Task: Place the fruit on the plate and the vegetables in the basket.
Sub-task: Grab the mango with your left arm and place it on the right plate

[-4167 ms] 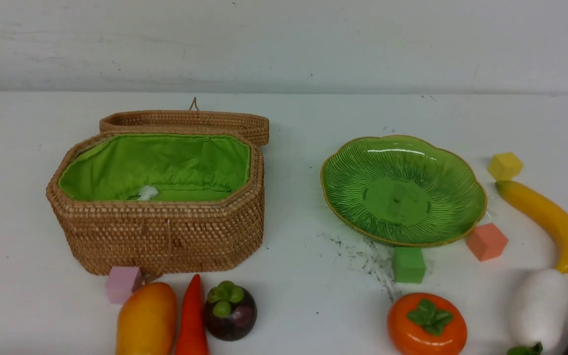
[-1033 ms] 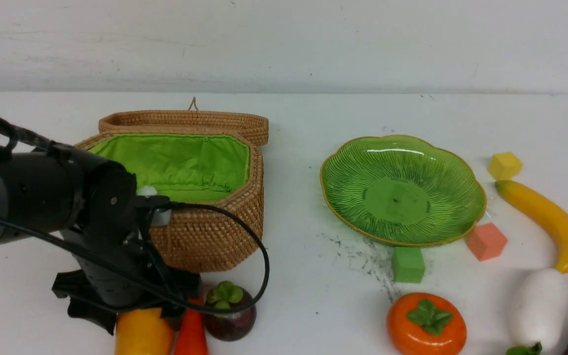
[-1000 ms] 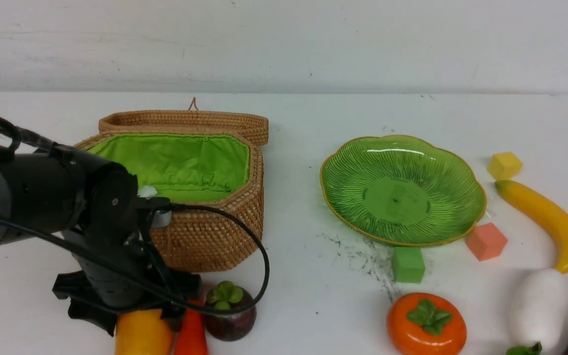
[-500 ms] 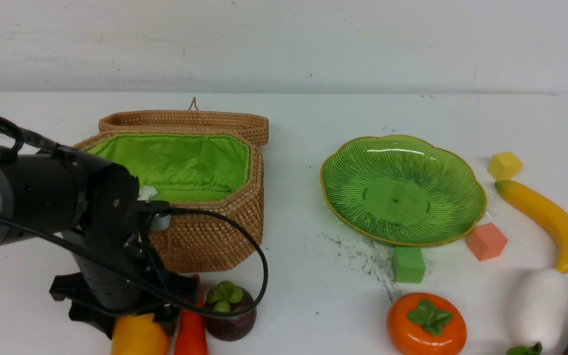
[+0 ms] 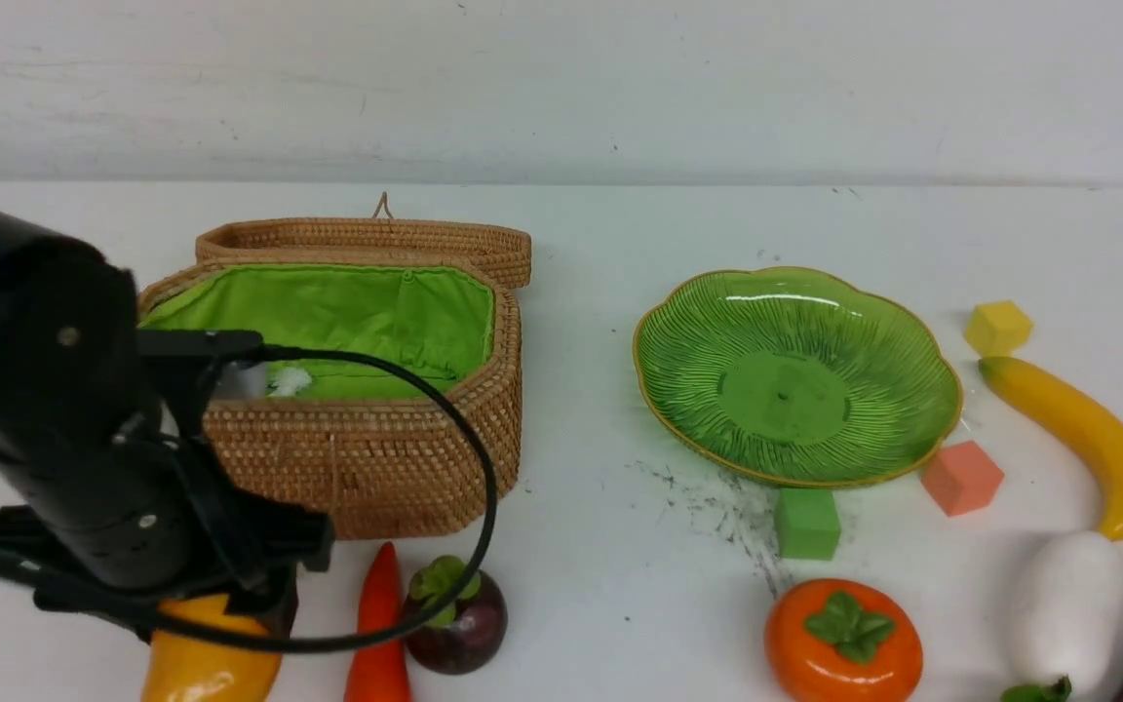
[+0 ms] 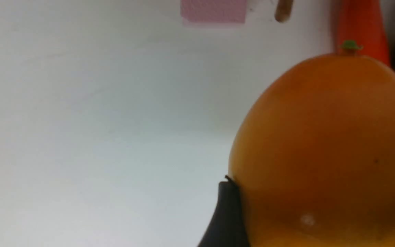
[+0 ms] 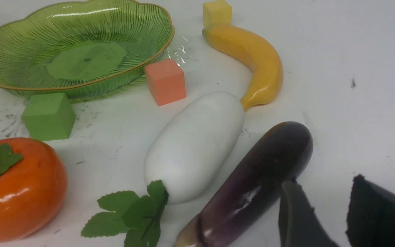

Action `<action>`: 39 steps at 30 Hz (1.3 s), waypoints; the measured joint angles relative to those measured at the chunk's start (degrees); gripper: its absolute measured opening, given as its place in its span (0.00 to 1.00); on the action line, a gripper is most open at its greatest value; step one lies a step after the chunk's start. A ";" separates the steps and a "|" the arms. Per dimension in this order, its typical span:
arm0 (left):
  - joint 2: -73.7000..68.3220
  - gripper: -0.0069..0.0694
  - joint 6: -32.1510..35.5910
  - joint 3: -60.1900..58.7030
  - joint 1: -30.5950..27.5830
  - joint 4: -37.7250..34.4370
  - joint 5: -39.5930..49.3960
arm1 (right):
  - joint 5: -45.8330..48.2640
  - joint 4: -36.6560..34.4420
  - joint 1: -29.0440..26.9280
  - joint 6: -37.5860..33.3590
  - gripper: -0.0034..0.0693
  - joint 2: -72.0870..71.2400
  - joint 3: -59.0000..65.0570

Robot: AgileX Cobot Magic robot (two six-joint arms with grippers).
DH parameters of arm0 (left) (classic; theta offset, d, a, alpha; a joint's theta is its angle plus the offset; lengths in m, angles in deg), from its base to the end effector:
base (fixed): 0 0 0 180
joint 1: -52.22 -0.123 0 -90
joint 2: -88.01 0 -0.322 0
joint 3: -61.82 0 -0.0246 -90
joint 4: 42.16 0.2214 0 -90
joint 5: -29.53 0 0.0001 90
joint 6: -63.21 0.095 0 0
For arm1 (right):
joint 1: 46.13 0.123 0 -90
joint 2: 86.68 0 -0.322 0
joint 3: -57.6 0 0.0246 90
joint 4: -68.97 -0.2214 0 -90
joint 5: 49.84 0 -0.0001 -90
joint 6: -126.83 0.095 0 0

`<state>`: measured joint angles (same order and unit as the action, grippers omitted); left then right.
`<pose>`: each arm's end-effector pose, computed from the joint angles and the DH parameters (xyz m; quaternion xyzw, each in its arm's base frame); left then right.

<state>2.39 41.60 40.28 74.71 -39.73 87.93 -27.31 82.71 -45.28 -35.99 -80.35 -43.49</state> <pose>0.2026 -0.0802 0.3103 0.0164 0.9918 -0.0293 0.1237 -0.0110 -0.0088 0.1733 0.0523 0.8027 -0.0092 0.5940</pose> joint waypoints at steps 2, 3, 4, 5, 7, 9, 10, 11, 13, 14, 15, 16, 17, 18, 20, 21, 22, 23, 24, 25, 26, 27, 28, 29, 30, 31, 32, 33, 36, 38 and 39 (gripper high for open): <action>2.16 0.83 1.27 0.00 0.00 -1.17 1.31 | 0.00 0.00 0.00 0.00 0.38 0.00 0.00; 3.27 0.83 2.09 0.00 0.00 -1.81 1.80 | 0.00 0.00 0.00 0.00 0.38 0.00 0.00; 4.27 0.83 3.00 0.00 0.00 -2.42 2.08 | 0.00 0.00 0.00 0.00 0.38 0.00 0.00; 5.00 0.83 3.83 0.00 0.00 -2.99 2.28 | 0.00 0.00 0.00 0.00 0.38 0.00 0.00; 6.14 0.83 4.89 -0.05 0.00 -4.11 2.64 | 0.00 0.00 0.00 0.00 0.38 0.00 0.00; 7.19 0.83 7.15 -0.05 0.00 -5.89 3.52 | 0.00 0.00 0.00 0.00 0.38 0.00 0.00; 7.32 0.83 7.77 -0.05 0.00 -6.69 3.65 | 0.00 0.00 0.00 0.00 0.38 0.00 0.00; 7.58 0.83 9.34 -0.05 0.00 -8.14 3.82 | 0.00 0.00 0.00 0.00 0.38 0.00 0.00; 7.93 0.83 11.41 -0.05 0.00 -10.38 3.95 | 0.00 0.00 0.00 0.00 0.38 0.00 0.00; 8.05 0.83 13.08 -0.05 0.00 -12.25 3.97 | 0.00 0.00 0.00 0.00 0.38 0.00 0.00; 8.22 0.83 14.41 -0.05 0.00 -13.84 3.97 | 0.00 0.00 0.00 0.00 0.38 0.00 0.00; 8.22 0.83 14.68 -0.05 0.00 -14.17 3.90 | 0.00 0.00 0.00 0.00 0.38 0.00 0.00; 8.33 0.83 16.25 -0.05 0.00 -16.35 3.69 | 0.00 0.00 0.00 0.00 0.38 0.00 0.00; 8.33 0.83 17.58 -0.05 0.00 -18.64 3.31 | 0.00 0.00 0.00 0.00 0.38 0.00 0.00; 8.33 0.83 18.80 -0.05 0.00 -20.60 2.93 | 0.00 0.00 0.00 0.00 0.38 0.00 0.00; 8.33 0.83 19.20 -0.05 0.00 -21.54 2.74 | 0.00 0.00 0.00 0.00 0.38 0.00 0.00; 8.33 0.83 19.32 -0.05 0.00 -21.70 2.73 | 0.00 0.00 0.00 0.00 0.38 0.00 0.00; 8.33 0.83 19.47 -0.05 0.00 -22.68 2.29 | 0.00 0.00 0.00 0.00 0.38 0.00 0.00; 8.33 0.83 19.47 -0.05 0.00 -23.14 2.15 | 0.00 0.00 0.00 0.00 0.38 0.00 0.00; 8.33 0.83 19.41 -0.05 0.00 -23.20 2.15 | 0.00 0.00 0.00 0.00 0.38 0.00 0.00; 8.33 0.83 18.95 0.26 0.00 -23.34 2.15 | 0.00 0.00 0.00 0.00 0.38 0.00 0.00; 8.33 0.83 17.87 0.74 0.00 -23.41 2.21 | 0.00 0.05 0.00 0.00 0.38 0.00 0.00; 8.33 0.83 16.82 1.46 0.00 -23.46 2.43 | 0.00 0.05 0.00 0.00 0.38 0.00 0.00; 8.33 0.83 15.80 2.43 0.00 -23.46 2.84 | 0.00 0.05 0.00 0.00 0.38 0.00 0.00; 8.33 0.83 15.21 3.62 0.00 -23.46 3.41 | 0.00 0.05 0.00 0.00 0.38 0.00 0.00; 8.33 0.83 14.63 5.00 0.00 -23.25 4.14 | 0.00 0.05 0.00 0.00 0.38 0.00 0.00; 8.33 0.83 14.41 6.60 0.00 -22.81 5.10 | 0.00 0.05 0.00 0.00 0.38 0.00 0.00; 8.33 0.83 14.25 8.02 0.00 -22.15 5.84 | 0.00 0.05 0.00 0.00 0.38 0.00 0.00; 7.71 0.83 14.08 13.97 0.00 -19.43 8.26 | 0.00 0.05 0.00 0.00 0.38 0.00 0.00; 6.94 0.83 14.08 17.51 0.00 -18.28 9.06 | 0.00 0.05 0.00 0.00 0.38 0.00 0.00; 5.21 0.83 14.23 21.43 0.00 -17.01 10.28 | 0.00 0.05 0.00 0.00 0.38 0.00 0.00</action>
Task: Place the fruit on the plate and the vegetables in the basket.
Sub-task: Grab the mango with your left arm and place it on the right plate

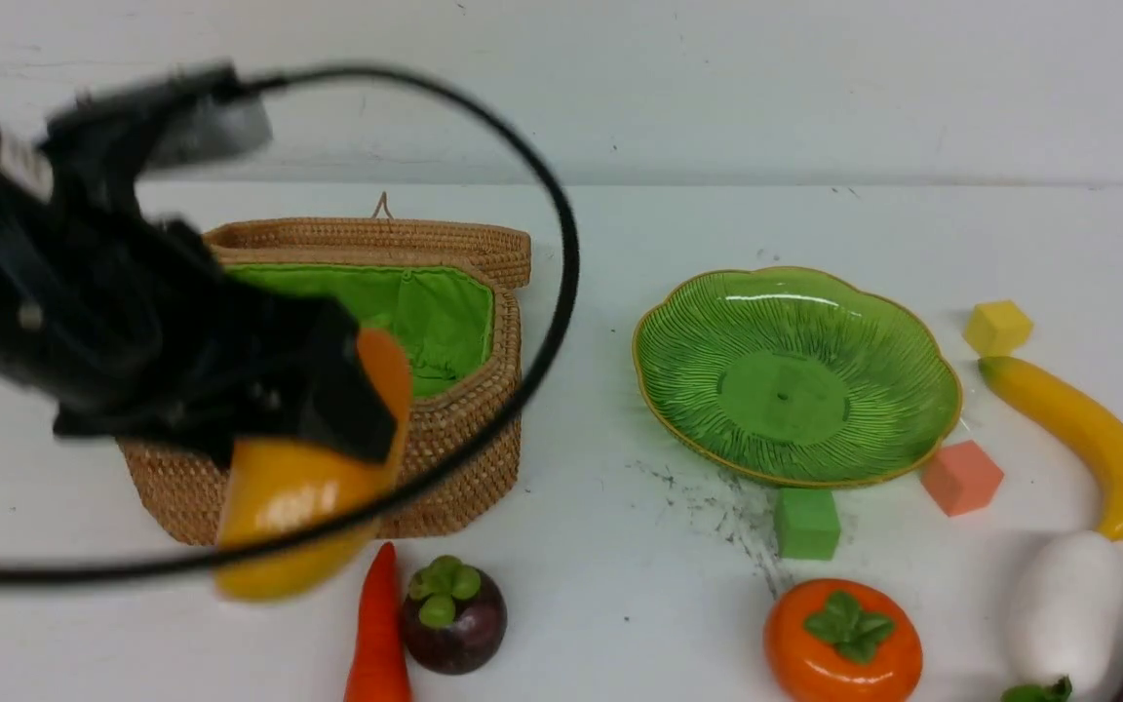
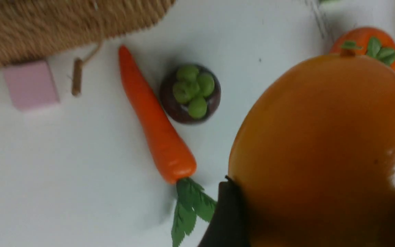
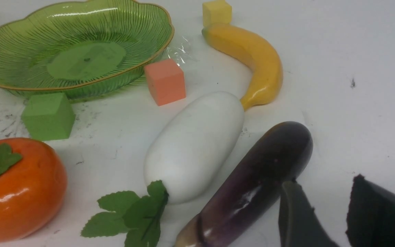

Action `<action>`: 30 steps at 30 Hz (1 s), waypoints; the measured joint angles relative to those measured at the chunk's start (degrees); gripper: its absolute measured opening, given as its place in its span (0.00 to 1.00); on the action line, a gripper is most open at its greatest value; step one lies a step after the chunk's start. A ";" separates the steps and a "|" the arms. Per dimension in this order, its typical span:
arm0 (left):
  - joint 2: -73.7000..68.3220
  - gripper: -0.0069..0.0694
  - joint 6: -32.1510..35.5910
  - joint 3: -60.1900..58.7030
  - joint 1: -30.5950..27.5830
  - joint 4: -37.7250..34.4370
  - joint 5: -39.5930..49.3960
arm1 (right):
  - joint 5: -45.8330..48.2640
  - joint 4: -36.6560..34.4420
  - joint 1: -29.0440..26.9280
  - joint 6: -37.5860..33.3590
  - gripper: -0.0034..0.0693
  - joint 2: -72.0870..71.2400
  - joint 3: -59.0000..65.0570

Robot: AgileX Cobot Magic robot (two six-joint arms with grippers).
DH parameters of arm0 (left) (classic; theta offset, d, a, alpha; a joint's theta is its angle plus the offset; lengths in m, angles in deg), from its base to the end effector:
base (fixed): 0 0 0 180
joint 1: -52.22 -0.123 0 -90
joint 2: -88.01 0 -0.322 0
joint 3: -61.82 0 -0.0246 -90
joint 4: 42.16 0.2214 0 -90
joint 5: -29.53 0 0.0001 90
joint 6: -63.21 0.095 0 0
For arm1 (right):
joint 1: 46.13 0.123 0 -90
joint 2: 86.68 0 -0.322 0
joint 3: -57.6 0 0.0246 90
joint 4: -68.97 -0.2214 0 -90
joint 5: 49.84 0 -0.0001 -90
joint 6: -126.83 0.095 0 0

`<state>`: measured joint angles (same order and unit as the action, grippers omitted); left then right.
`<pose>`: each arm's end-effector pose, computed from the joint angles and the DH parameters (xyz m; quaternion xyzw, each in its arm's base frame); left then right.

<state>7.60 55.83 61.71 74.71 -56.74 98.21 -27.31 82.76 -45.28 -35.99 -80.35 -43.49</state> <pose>0.1844 -0.1005 0.4224 0.1128 0.9497 -0.1898 0.2220 -0.0110 -0.0089 0.1733 0.0521 0.8027 -0.0096 0.5940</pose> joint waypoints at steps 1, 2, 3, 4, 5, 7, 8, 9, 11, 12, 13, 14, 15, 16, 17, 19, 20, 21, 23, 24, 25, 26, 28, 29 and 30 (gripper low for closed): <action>-1.44 0.83 0.50 2.98 0.00 0.57 0.94 | 0.00 0.00 0.00 0.00 0.38 0.00 0.00; -2.40 0.83 1.00 5.42 0.00 0.93 1.47 | 0.00 0.00 0.00 0.00 0.38 0.00 0.00; -4.18 0.83 1.57 7.86 0.00 1.17 2.22 | 0.00 0.00 0.00 0.00 0.38 0.00 0.00; -5.72 0.83 2.15 10.86 0.00 1.25 2.59 | 0.00 0.00 0.00 0.00 0.38 0.00 0.00; -7.73 0.83 2.94 13.80 0.00 1.25 2.85 | 0.00 0.00 0.00 0.00 0.38 0.00 0.00; -11.97 0.83 3.93 19.42 0.00 0.69 2.84 | 0.00 0.00 0.00 0.00 0.38 0.00 0.00; -14.53 0.83 4.58 22.59 0.00 0.08 2.84 | 0.00 0.00 0.00 0.00 0.38 0.00 0.00; -14.96 0.83 4.58 23.10 0.00 -0.01 2.84 | 0.00 0.00 0.00 0.00 0.38 0.00 0.00; -18.74 0.83 5.14 27.66 0.51 -0.42 2.84 | 0.00 0.00 0.00 0.00 0.38 0.00 0.00; -22.45 0.83 5.22 32.16 1.71 0.14 2.84 | 0.00 0.00 0.00 0.00 0.38 0.00 0.00; -24.49 0.83 5.22 34.66 2.75 0.85 2.84 | 0.00 0.00 0.00 0.00 0.38 0.00 0.00; -26.53 0.83 5.22 37.13 3.96 1.66 2.84 | 0.00 0.00 0.00 0.00 0.38 0.00 0.00; -28.55 0.83 5.22 39.57 5.28 2.62 2.84 | 0.00 0.00 0.00 0.00 0.38 0.00 0.00; -30.19 0.83 5.22 41.49 6.35 3.38 2.84 | 0.00 0.00 0.00 0.00 0.38 0.00 0.00; -31.01 0.83 5.22 41.96 6.86 3.61 2.84 | 0.00 0.00 0.00 0.00 0.38 0.00 0.00; -36.08 0.83 4.74 47.81 9.59 5.60 2.84 | 0.00 0.00 0.00 0.00 0.38 0.00 0.00; -38.66 0.83 4.38 49.86 10.46 6.04 2.84 | 0.00 0.00 0.00 0.00 0.38 0.00 0.00; -39.95 0.83 4.26 51.01 10.87 6.10 2.84 | 0.00 0.00 0.00 0.00 0.38 0.00 0.00; -43.58 0.83 3.91 53.88 11.97 6.37 2.84 | 0.00 0.00 0.00 0.00 0.38 0.00 0.00; -45.45 0.83 3.91 55.01 12.42 6.44 2.26 | 0.00 0.00 0.00 0.00 0.38 0.00 0.00; -47.47 0.83 3.91 55.84 12.81 6.44 0.58 | 0.00 0.00 0.00 0.00 0.38 0.00 0.00; -47.78 0.83 3.91 55.98 12.97 6.44 0.16 | 0.00 0.00 0.00 0.00 0.38 0.00 0.00; -51.92 0.83 4.22 56.36 13.74 6.50 -6.40 | 0.00 0.00 0.00 0.00 0.38 0.00 0.00; -52.18 0.83 4.27 56.36 13.86 6.50 -6.91 | 0.00 0.00 0.00 0.00 0.38 0.00 0.00; -53.24 0.83 4.33 56.36 14.06 6.50 -8.86 | 0.00 0.00 0.00 0.00 0.38 0.00 0.00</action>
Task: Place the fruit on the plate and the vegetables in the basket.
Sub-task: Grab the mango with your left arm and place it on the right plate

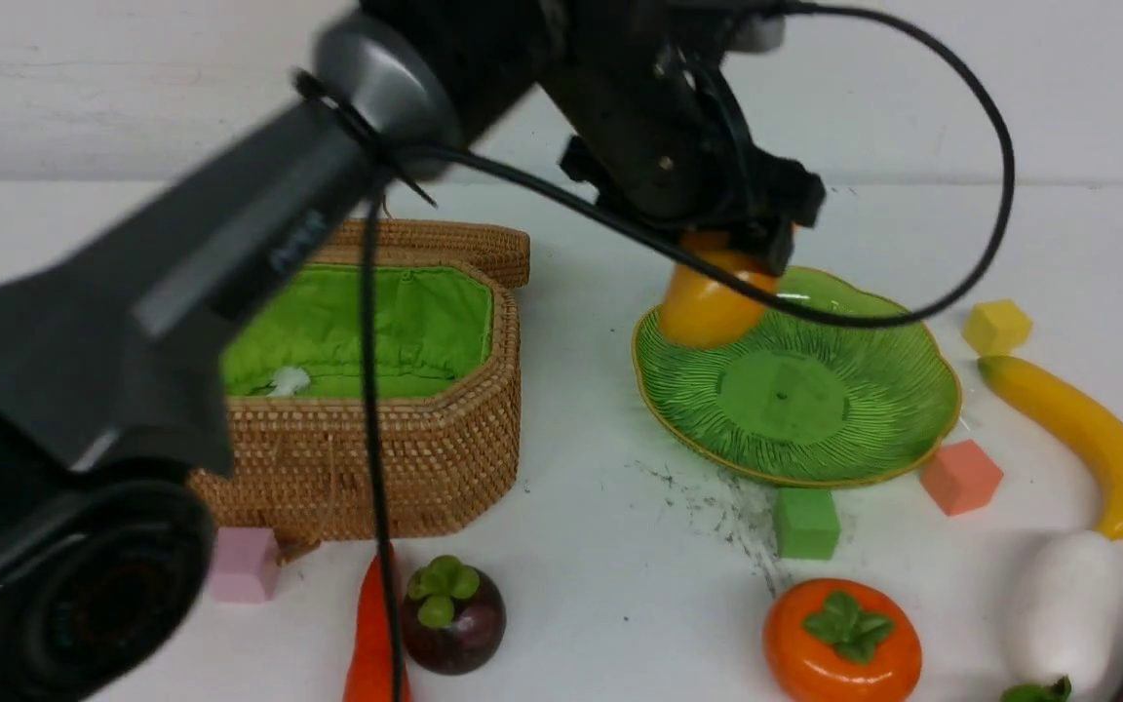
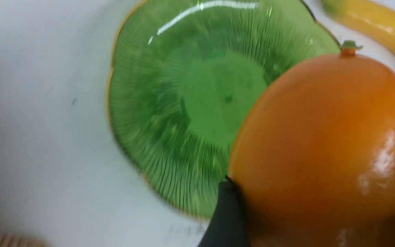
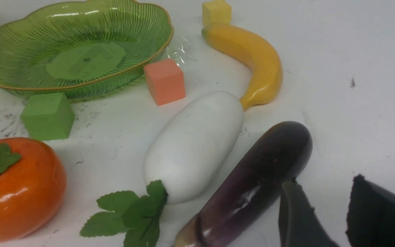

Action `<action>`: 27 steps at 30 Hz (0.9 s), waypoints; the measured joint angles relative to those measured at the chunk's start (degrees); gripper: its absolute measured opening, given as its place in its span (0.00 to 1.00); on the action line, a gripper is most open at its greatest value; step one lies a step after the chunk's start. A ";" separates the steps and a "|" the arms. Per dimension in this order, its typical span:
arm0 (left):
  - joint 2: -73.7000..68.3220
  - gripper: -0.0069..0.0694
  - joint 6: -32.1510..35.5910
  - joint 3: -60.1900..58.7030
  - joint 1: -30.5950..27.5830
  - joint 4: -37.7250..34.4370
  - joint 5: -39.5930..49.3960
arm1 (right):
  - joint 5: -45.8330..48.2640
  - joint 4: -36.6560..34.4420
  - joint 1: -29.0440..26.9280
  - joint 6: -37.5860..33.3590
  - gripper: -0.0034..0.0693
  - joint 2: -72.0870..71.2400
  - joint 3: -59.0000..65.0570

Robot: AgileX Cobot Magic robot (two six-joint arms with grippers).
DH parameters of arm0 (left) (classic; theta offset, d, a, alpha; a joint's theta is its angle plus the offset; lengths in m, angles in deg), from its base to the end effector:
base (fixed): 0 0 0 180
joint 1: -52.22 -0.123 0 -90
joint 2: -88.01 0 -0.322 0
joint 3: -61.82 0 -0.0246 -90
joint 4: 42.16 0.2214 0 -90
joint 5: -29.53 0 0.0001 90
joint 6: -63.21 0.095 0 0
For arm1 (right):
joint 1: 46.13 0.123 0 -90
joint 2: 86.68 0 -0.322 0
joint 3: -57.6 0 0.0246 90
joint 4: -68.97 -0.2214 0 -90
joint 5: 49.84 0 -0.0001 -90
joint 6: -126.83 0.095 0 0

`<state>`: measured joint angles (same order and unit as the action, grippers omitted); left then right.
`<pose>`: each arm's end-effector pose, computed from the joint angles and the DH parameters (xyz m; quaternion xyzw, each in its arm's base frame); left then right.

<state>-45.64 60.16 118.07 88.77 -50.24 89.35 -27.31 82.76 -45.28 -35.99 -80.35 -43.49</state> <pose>0.3926 -0.3054 0.3593 0.2574 0.8925 -0.1887 0.3187 -0.0110 -0.0089 0.1733 0.0521 0.8027 -0.0096 0.5940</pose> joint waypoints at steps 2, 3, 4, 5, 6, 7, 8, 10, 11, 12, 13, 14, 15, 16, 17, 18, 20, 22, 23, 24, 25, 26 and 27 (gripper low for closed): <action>-2.97 0.83 0.00 0.00 0.47 0.00 -5.06 | 0.00 0.00 0.00 0.00 0.38 0.00 0.00; -4.31 0.83 0.00 0.00 0.60 0.00 -6.76 | 0.00 0.00 0.00 0.00 0.38 0.00 0.00; -5.40 0.83 0.00 0.00 0.59 0.00 -7.84 | 0.00 0.00 0.00 0.00 0.38 0.00 0.00; -6.45 0.83 -0.26 0.00 0.59 0.00 -8.63 | 0.00 0.00 0.00 0.00 0.38 0.00 0.00; -6.67 0.83 -0.41 0.00 0.59 0.00 -8.76 | 0.00 0.00 0.00 0.00 0.38 0.00 0.00; -8.29 0.83 -1.57 0.00 0.59 0.35 -9.37 | 0.00 0.00 0.00 0.00 0.38 0.00 0.00; -9.25 0.83 -2.79 0.00 0.59 0.93 -9.52 | 0.00 0.00 0.00 0.00 0.38 0.00 0.00; -11.03 0.83 -6.28 0.00 0.59 2.43 -9.54 | 0.00 0.00 0.00 0.00 0.38 0.00 0.00; -11.75 0.83 -8.22 0.00 0.59 3.21 -9.54 | 0.00 0.00 0.00 0.00 0.38 0.00 0.00; -12.26 0.83 -9.91 0.00 0.59 3.87 -9.42 | 0.00 0.00 0.00 0.00 0.38 0.00 0.00; -12.60 0.83 -11.02 0.00 0.59 4.51 -9.28 | 0.00 0.00 0.00 0.00 0.38 0.00 0.00; -12.80 0.83 -12.06 0.00 0.59 4.93 -9.39 | 0.00 0.00 0.00 0.00 0.38 0.00 0.00; -12.80 0.83 -12.79 0.00 0.59 5.16 -9.39 | 0.00 0.00 0.00 0.00 0.38 0.00 0.00; -12.80 0.83 -13.04 0.05 0.59 5.33 -9.32 | 0.00 0.00 0.00 0.00 0.38 0.00 0.00; -12.80 0.83 -13.26 0.07 0.59 5.33 -9.16 | 0.00 0.00 0.00 0.00 0.38 0.00 0.00; -12.80 0.83 -13.40 0.14 0.59 5.33 -9.03 | 0.00 0.00 0.00 0.00 0.38 0.00 0.00; -12.80 0.83 -13.47 0.21 0.59 5.33 -8.84 | 0.00 0.00 0.00 0.00 0.38 0.00 0.00; -12.74 0.86 -13.48 0.38 0.59 5.33 -7.96 | 0.00 0.00 0.00 0.00 0.38 0.00 0.00; -12.70 0.88 -13.53 0.53 0.59 5.33 -7.32 | 0.00 0.00 0.00 0.00 0.38 0.00 0.00; -12.62 0.88 -13.53 0.58 0.59 5.26 -6.74 | 0.00 0.00 0.00 0.00 0.38 0.00 0.00; -12.33 0.89 -13.53 0.65 0.59 5.26 -5.41 | 0.00 0.00 0.00 0.00 0.38 0.00 0.00; -12.14 0.89 -13.48 0.65 0.59 5.32 -4.13 | 0.00 0.00 0.00 0.00 0.38 0.00 0.00; -11.65 0.90 -13.14 0.65 0.59 5.32 -2.63 | 0.00 0.00 0.00 0.00 0.38 0.00 0.00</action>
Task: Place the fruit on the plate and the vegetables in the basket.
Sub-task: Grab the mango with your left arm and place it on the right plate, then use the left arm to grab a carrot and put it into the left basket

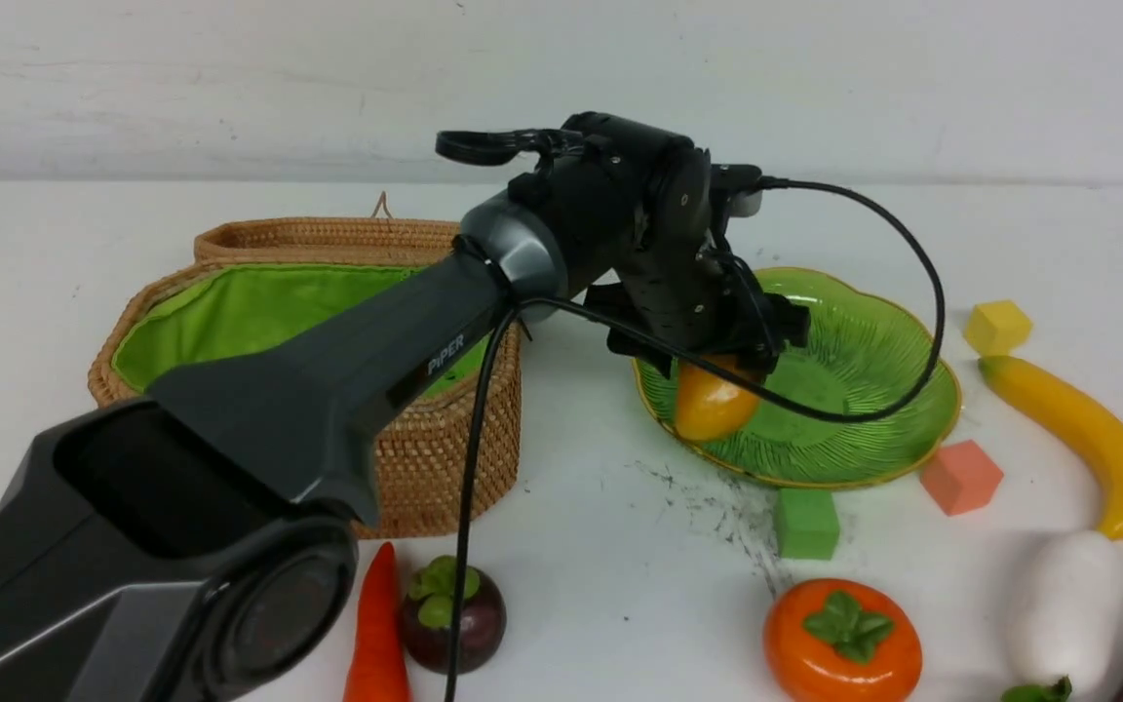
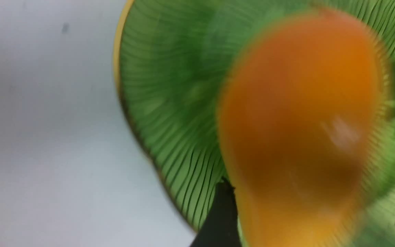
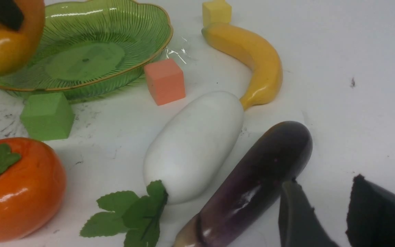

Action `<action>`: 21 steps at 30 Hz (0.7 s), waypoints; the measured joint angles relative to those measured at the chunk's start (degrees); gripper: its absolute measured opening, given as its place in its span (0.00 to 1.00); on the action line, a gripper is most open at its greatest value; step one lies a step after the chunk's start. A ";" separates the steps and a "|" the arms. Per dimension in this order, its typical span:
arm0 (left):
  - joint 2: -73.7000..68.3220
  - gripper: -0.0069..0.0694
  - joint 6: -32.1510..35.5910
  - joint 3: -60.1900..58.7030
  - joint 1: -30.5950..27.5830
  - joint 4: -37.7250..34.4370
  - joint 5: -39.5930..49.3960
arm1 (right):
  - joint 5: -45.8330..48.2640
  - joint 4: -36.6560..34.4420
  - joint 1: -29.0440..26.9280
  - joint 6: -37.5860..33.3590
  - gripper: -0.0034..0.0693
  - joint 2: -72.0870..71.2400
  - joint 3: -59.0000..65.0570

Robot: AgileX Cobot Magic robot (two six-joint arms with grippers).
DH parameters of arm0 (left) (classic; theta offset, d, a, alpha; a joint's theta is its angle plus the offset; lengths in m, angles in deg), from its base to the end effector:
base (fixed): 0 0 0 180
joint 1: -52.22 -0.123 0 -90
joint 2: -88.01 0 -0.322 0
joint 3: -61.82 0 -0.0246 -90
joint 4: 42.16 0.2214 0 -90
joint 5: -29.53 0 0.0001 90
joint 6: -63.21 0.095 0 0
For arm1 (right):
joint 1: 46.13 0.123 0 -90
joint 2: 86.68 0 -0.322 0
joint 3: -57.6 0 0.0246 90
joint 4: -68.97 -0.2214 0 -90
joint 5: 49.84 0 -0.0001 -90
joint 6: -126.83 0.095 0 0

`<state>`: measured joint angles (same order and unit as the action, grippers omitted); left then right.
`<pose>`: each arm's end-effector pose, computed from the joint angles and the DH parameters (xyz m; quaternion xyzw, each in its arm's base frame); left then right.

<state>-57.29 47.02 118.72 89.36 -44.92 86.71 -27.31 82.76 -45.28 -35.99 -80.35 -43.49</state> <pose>0.4273 -0.3285 0.2587 0.1672 0.9402 -0.1535 0.2539 -0.0110 -0.0089 0.1733 0.0521 0.8027 -0.0096 0.5940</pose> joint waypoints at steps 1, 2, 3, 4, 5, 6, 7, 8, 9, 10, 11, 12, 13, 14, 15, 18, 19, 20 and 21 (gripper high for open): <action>0.36 0.90 0.63 0.00 0.00 0.15 0.97 | 0.00 0.00 0.00 0.00 0.38 0.00 0.00; 0.95 0.90 1.60 0.04 0.00 0.14 1.78 | 0.00 0.00 0.00 0.00 0.38 0.00 0.00; 1.40 0.90 2.47 0.04 0.00 0.20 2.46 | 0.00 0.00 0.00 0.00 0.38 0.00 0.00; 1.94 0.90 3.38 0.04 0.00 0.20 3.19 | 0.00 0.00 0.00 0.00 0.38 0.00 0.00; 2.77 0.89 4.43 0.04 0.00 0.20 4.35 | 0.00 0.00 0.00 0.00 0.38 0.00 0.00; 3.40 0.89 4.80 0.04 0.00 0.20 5.25 | 0.00 0.00 0.00 0.00 0.38 0.00 0.00; 4.38 0.88 5.17 0.04 0.00 0.20 6.79 | 0.00 0.00 0.00 0.00 0.38 0.00 0.00; 4.57 0.88 5.20 0.04 0.00 0.20 7.09 | 0.00 0.00 0.00 0.00 0.38 0.00 0.00; 6.24 0.86 5.77 0.04 0.00 0.41 9.74 | 0.00 0.00 0.00 0.00 0.38 0.00 0.00; 6.68 0.86 5.98 0.04 0.00 0.55 10.51 | 0.00 0.00 0.00 0.00 0.38 0.00 0.00; 8.28 0.85 6.54 0.04 0.00 1.26 12.49 | 0.00 0.00 0.00 0.00 0.38 0.00 0.00; 9.51 0.85 6.90 -0.03 0.00 1.72 13.23 | 0.00 0.00 0.00 0.00 0.38 0.00 0.00; 11.45 0.85 7.07 -0.55 0.00 2.43 13.69 | 0.00 0.00 0.00 0.00 0.38 0.00 0.00; 14.80 0.84 6.80 -1.73 0.00 3.35 13.97 | 0.00 0.00 0.00 0.00 0.38 0.00 0.00; 17.68 0.84 6.26 -3.15 0.00 4.12 14.09 | 0.00 0.00 0.00 0.00 0.38 0.00 0.00; 24.22 0.84 5.42 -6.90 0.00 5.46 14.15 | 0.00 0.00 0.00 0.00 0.38 0.00 0.00; 30.07 0.84 4.71 -11.33 0.00 6.71 14.23 | 0.00 0.00 0.00 0.00 0.38 0.00 0.00; 33.88 0.84 4.51 -14.21 0.00 7.60 14.23 | 0.00 0.00 0.00 0.00 0.38 0.00 0.00; 37.72 0.84 4.35 -17.39 0.00 8.37 14.23 | 0.00 0.00 0.00 0.00 0.38 0.00 0.00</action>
<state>-19.57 51.37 101.33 89.36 -36.55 100.95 -27.31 82.76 -45.28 -35.99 -80.35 -43.49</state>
